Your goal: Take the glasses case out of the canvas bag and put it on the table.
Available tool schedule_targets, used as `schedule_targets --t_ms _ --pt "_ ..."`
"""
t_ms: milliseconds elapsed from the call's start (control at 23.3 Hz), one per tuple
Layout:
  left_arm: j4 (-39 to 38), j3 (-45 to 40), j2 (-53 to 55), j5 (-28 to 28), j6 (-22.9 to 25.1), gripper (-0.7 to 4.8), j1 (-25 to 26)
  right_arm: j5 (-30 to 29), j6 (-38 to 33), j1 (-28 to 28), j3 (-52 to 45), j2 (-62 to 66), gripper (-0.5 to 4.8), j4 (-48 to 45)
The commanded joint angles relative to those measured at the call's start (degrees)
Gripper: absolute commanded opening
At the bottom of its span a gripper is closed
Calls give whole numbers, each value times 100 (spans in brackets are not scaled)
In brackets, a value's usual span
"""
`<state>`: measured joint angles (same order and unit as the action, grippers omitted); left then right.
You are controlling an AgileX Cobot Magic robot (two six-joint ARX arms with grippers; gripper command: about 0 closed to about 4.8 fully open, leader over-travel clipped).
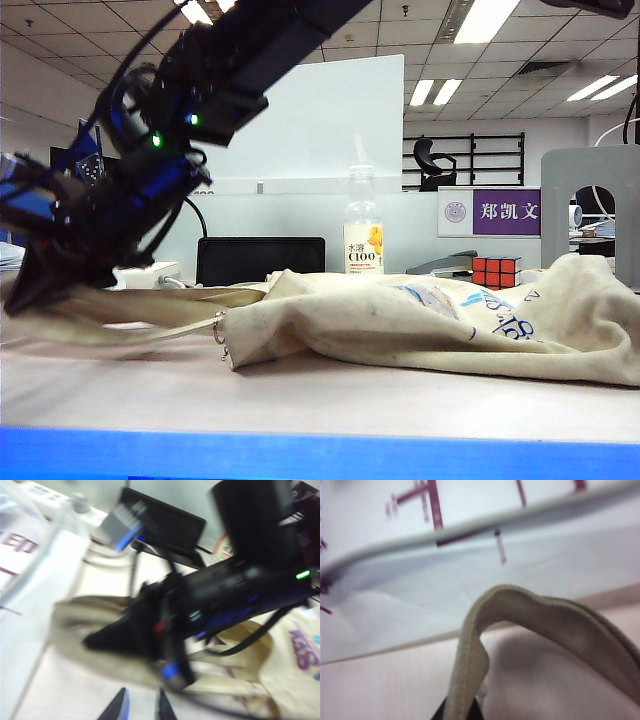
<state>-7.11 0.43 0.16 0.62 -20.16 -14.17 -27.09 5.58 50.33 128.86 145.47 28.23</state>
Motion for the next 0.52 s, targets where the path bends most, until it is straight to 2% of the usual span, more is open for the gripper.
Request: schedule_targets --t_ms 43,343,515 --pt "39 2 -4 -127 26 80 7 17 22 -39 341 -273 -8 315" --pt "42 2 -4 -205 22 80 7 -4 20 -170 361 -472 -4 678" --pt "44 2 -4 -188 20 80 7 4 24 -164 348 -446 57 813"
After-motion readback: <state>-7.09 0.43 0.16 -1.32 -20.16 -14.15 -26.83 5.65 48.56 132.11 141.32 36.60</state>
